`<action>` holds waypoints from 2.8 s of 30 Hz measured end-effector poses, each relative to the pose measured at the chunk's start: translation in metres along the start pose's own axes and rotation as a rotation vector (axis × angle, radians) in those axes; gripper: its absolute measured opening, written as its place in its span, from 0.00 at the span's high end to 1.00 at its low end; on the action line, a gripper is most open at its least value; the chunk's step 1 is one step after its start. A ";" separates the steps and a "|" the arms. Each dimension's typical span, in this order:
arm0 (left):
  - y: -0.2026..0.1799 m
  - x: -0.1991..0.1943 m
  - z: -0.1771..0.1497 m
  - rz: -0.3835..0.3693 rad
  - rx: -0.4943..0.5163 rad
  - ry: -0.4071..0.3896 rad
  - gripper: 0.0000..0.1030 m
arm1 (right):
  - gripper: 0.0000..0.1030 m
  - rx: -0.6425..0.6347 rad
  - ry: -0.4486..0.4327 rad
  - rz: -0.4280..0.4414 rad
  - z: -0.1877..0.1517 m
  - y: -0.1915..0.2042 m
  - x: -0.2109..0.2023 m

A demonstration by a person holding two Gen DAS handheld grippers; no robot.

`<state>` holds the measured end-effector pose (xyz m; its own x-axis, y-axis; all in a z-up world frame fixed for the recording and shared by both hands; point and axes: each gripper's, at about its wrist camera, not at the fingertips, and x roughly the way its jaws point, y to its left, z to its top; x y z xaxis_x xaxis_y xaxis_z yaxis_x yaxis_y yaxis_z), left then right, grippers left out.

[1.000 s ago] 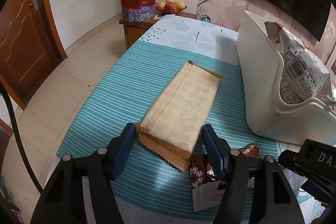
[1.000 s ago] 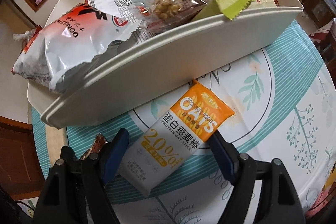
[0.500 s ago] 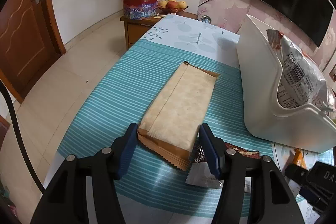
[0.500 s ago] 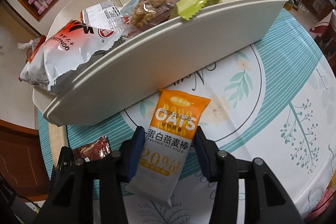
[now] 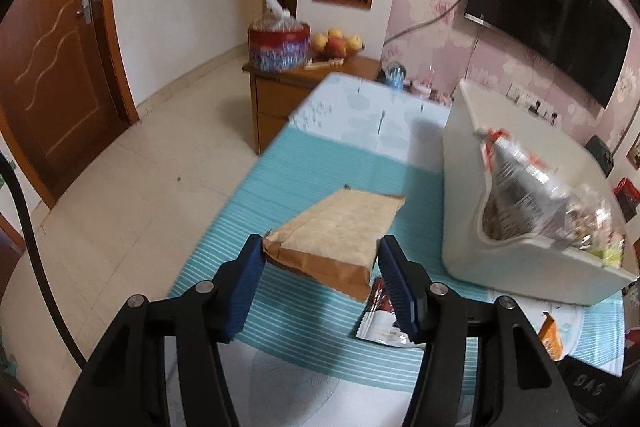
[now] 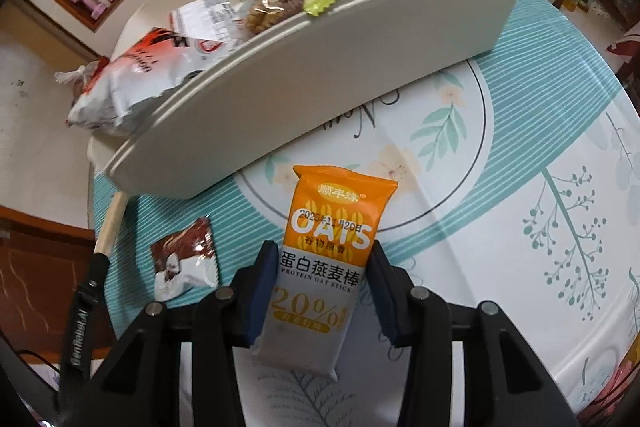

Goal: Organize snacks
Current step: 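Grasp and lift the OATS bar with the right gripper while the left grasps the cracker packet, then carry the OATS bar and cracker packet over the white tray with both grippers, then lower both snacks into the tray and open both grippers, then move the left gripper from the tray to the brown chocolate packet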

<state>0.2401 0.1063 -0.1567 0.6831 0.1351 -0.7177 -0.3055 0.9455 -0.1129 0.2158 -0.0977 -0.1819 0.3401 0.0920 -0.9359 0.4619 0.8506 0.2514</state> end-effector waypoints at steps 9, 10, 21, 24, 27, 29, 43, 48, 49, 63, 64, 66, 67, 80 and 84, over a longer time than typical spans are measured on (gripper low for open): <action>-0.005 -0.076 0.020 -0.020 0.015 -0.152 0.45 | 0.58 -0.086 -0.035 0.111 -0.025 -0.010 -0.047; -0.006 -0.084 0.022 -0.023 0.018 -0.170 0.45 | 0.58 -0.100 -0.040 0.128 -0.023 -0.012 -0.053; -0.051 -0.163 0.037 -0.084 0.115 -0.332 0.45 | 0.58 -0.169 -0.156 0.216 -0.018 -0.023 -0.103; -0.069 -0.173 0.039 -0.120 0.149 -0.370 0.45 | 0.58 -0.191 -0.214 0.226 -0.005 -0.020 -0.112; -0.087 -0.176 0.037 -0.186 0.194 -0.393 0.44 | 0.58 -0.211 -0.274 0.223 0.011 -0.011 -0.119; -0.098 -0.174 0.037 -0.221 0.214 -0.398 0.44 | 0.58 -0.221 -0.320 0.223 0.020 -0.012 -0.125; -0.160 -0.096 0.045 -0.344 0.299 -0.413 0.47 | 0.58 -0.310 -0.521 0.247 0.082 -0.010 -0.115; -0.186 -0.067 0.067 -0.344 0.354 -0.407 0.47 | 0.57 -0.328 -0.516 0.241 0.112 -0.003 -0.095; -0.191 -0.061 0.071 -0.348 0.357 -0.403 0.46 | 0.57 -0.321 -0.498 0.249 0.119 -0.002 -0.089; -0.194 -0.032 0.071 -0.289 0.331 -0.320 0.20 | 0.37 -0.176 -0.294 0.352 0.163 -0.021 -0.044; -0.192 -0.032 0.071 -0.267 0.329 -0.308 0.20 | 0.34 -0.170 -0.296 0.355 0.164 -0.023 -0.045; -0.187 -0.035 0.068 -0.252 0.331 -0.278 0.20 | 0.30 -0.165 -0.301 0.358 0.164 -0.027 -0.049; -0.185 -0.037 0.066 -0.248 0.332 -0.263 0.20 | 0.26 -0.163 -0.304 0.356 0.164 -0.028 -0.052; -0.131 -0.058 0.045 -0.074 0.259 -0.059 0.20 | 0.18 -0.272 -0.302 0.213 0.159 -0.042 -0.081; -0.108 -0.058 0.039 -0.054 0.211 0.013 0.20 | 0.18 -0.320 -0.317 0.143 0.154 -0.045 -0.089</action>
<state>0.2588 0.0079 -0.0761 0.6858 0.0799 -0.7234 -0.1220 0.9925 -0.0061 0.2908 -0.2245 -0.0716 0.6381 0.0991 -0.7635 0.1339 0.9623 0.2368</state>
